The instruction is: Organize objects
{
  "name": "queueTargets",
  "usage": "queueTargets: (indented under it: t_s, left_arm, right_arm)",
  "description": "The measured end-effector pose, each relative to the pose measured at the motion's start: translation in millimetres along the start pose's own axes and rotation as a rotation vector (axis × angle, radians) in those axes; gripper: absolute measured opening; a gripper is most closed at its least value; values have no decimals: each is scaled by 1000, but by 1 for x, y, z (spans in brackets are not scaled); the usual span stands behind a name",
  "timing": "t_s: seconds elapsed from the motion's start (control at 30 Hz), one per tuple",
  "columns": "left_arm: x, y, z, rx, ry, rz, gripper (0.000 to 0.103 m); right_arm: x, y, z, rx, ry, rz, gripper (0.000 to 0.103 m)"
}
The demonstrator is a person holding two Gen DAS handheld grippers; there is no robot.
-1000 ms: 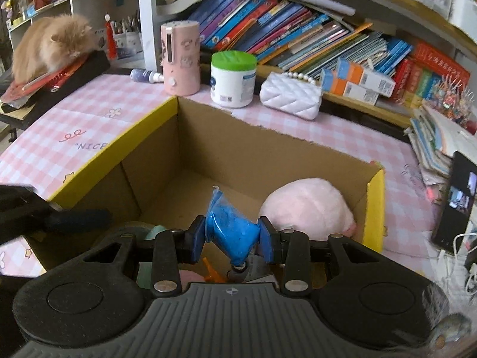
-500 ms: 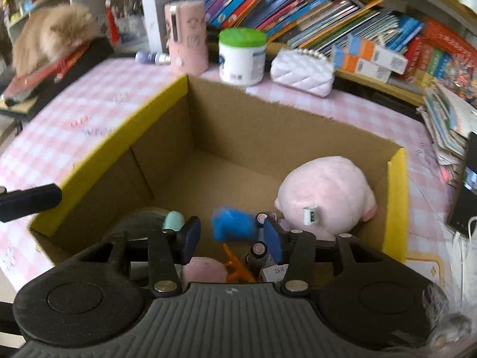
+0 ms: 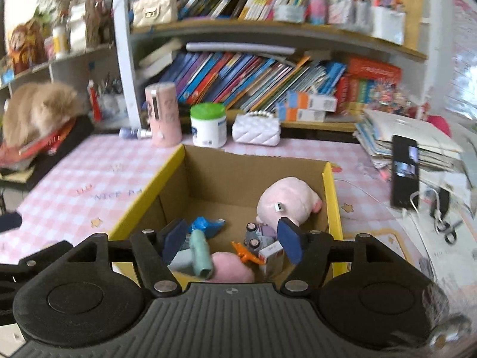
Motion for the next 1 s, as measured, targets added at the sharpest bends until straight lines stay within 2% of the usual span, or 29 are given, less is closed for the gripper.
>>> queueTargets:
  t_s: [0.07,0.2,0.4,0.47,0.73,1.0]
  left_arm:
    - [4,-10,-8,-12,-3,-2,97]
    - [14,-30,-24,-48,-6,-3,100]
    - [36,-55,-39,-70,40,-14,100]
    - [44,-62,-43,-75,41,-28,100]
    - [68,-83,-58,-113,21,-65,100]
    - [88,-89,-71,-136,16,-124,100]
  right_arm:
    - [5,-15,-7,28,29,17,77]
    - [21,-43,-26,93,56,34,85]
    - [55,-71,-59,122,55,2,95]
    - [66,-79,-67,136,62,-11,102]
    - [108,-104,-94,205,38,-42,103]
    - [130,-113,-107,202,45,-87,103]
Point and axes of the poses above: each gripper's, at about its wrist camera, not at the fingertips, and y roughly the way its jaws point, z to its right, x to its underside, the point moved 8 cm from there along y, roughly the way its jaws point, and after that the axes turned 6 degrees about z, right-handed, at the moved point
